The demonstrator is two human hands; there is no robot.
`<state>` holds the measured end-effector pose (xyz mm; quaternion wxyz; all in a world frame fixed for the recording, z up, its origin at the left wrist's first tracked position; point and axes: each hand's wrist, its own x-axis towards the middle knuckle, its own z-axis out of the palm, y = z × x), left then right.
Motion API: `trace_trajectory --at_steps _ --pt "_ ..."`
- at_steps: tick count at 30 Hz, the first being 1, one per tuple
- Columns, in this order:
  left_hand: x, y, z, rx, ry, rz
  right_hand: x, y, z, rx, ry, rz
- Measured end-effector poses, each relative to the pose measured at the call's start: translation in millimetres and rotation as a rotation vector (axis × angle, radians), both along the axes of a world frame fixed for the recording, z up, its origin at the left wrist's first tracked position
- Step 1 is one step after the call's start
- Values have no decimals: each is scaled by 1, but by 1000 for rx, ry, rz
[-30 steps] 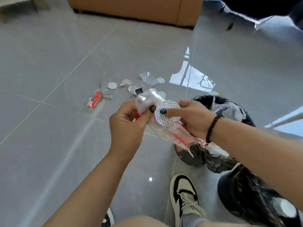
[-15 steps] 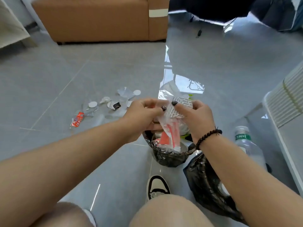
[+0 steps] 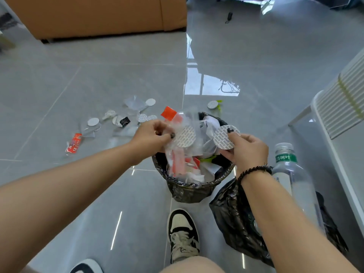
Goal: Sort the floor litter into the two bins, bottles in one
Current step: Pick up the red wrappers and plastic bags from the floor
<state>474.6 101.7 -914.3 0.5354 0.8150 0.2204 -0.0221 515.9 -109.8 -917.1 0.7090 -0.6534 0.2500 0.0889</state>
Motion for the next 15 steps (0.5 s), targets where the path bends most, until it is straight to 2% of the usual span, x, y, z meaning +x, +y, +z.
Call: trace_trajectory --at_steps 4,7,9,11,13,15 --pt "-6 27 -12 561 -174 -76 11 -7 -15 -619 -254 112" --pt "-7 18 -23 821 -328 -280 20 -6 -32 -844 -255 311" --pt "-6 8 -36 891 -359 -391 25 -3 -46 -922 -164 447" --pt "-4 0 -52 902 -311 -405 25 0 -56 -889 -99 507" --pt "-1 -9 -62 800 -161 -304 21 0 -61 -841 -109 500" --pt "4 -10 -69 727 -25 -184 19 -3 -59 -891 -137 495"
